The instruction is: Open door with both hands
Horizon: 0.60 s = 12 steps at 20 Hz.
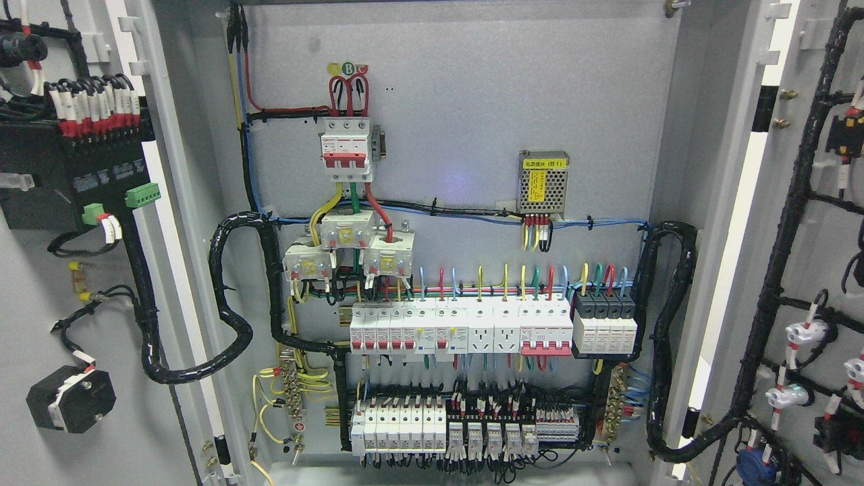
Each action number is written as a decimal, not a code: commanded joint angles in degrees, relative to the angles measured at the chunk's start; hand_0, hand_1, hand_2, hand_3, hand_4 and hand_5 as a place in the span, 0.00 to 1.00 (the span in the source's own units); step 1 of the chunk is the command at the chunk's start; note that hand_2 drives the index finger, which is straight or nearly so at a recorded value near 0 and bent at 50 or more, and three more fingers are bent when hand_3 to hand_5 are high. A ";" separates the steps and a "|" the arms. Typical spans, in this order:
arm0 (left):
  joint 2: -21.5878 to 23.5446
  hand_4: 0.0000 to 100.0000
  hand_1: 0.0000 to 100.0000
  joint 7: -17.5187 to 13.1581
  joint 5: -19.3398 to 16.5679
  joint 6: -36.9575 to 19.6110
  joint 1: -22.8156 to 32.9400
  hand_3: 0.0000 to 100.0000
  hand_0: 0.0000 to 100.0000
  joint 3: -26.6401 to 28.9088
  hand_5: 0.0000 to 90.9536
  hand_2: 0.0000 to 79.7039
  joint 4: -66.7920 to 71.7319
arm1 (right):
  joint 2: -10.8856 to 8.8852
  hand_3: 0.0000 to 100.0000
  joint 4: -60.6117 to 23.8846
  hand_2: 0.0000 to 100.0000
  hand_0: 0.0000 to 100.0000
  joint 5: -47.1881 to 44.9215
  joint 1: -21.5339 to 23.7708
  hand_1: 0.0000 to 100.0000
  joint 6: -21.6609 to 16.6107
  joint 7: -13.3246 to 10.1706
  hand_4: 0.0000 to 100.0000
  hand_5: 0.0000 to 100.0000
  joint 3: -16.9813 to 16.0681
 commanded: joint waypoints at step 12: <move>3.88 0.03 0.00 0.04 4.16 -18.39 -9.83 0.00 0.00 3.89 0.00 0.00 12.12 | 0.04 0.00 1.48 0.00 0.11 -1.77 2.74 0.00 -0.14 0.00 0.00 0.00 -3.60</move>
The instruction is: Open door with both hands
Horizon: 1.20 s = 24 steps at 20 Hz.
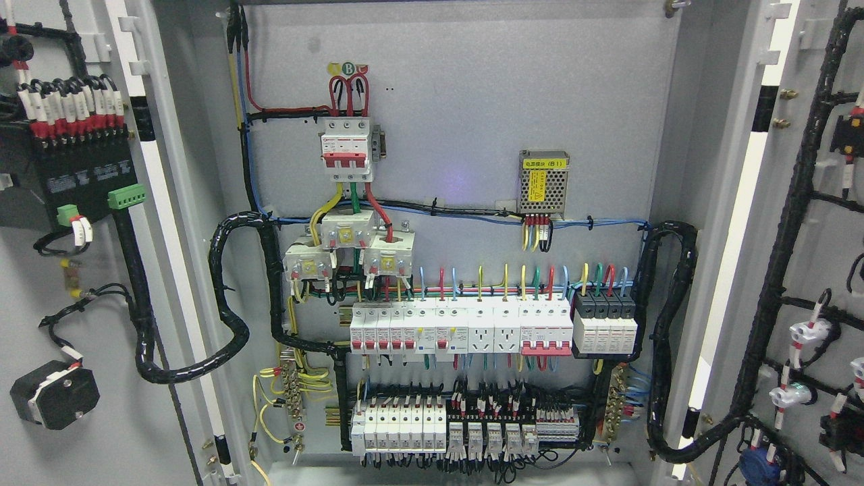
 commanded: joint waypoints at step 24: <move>4.71 0.03 0.00 -0.06 3.50 -7.30 -15.10 0.00 0.00 2.55 0.00 0.00 21.38 | 0.01 0.00 3.68 0.00 0.11 -2.62 1.86 0.00 -0.14 -0.03 0.00 0.00 -4.10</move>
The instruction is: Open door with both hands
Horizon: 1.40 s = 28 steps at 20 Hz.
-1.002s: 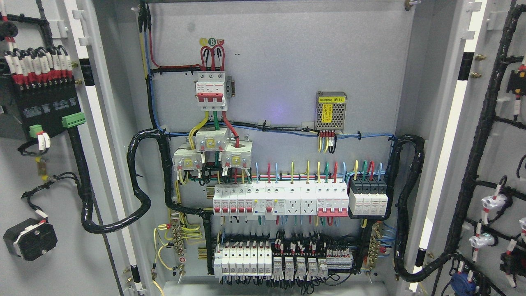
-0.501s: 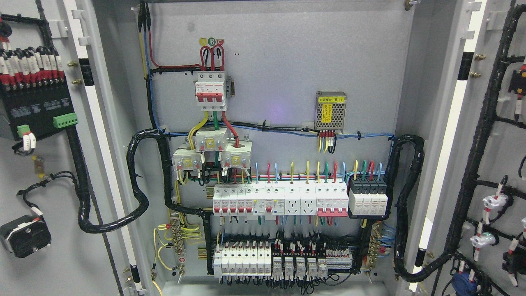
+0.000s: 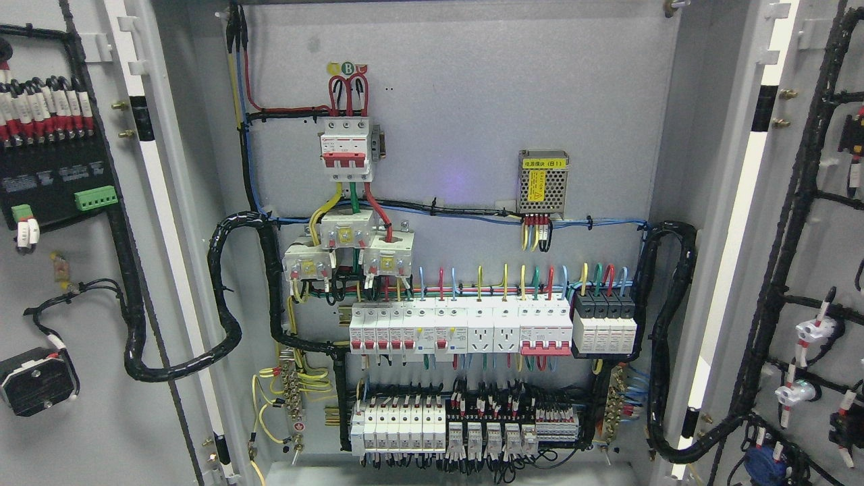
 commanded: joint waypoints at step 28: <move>2.56 0.03 0.00 -0.23 -0.20 -4.12 -8.33 0.00 0.00 -1.40 0.00 0.00 15.04 | -0.09 0.00 1.30 0.00 0.11 -2.27 0.15 0.00 -0.42 0.65 0.00 0.00 -0.97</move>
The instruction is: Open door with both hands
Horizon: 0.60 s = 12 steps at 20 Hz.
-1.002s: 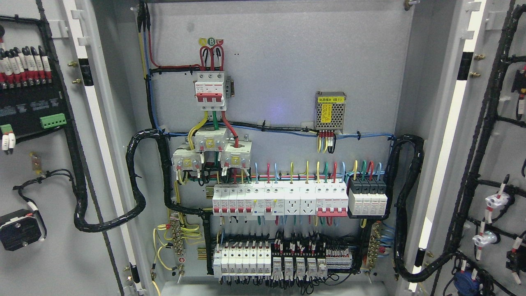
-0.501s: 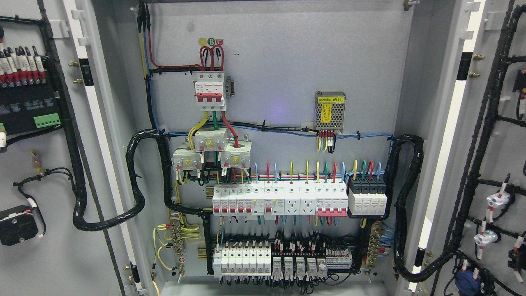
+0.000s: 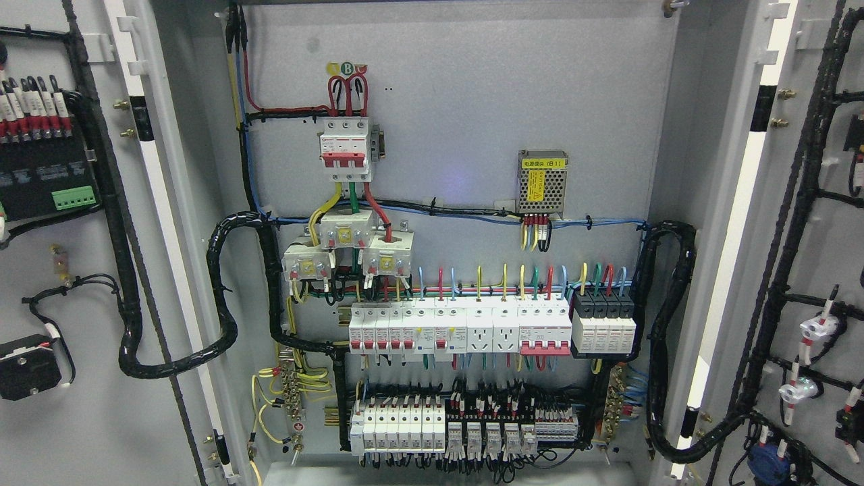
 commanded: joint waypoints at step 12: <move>0.35 0.03 0.00 0.27 0.15 -4.14 1.19 0.00 0.00 -4.87 0.00 0.00 -6.50 | -0.46 0.00 -3.22 0.00 0.11 0.03 1.02 0.00 -0.76 0.22 0.00 0.00 2.24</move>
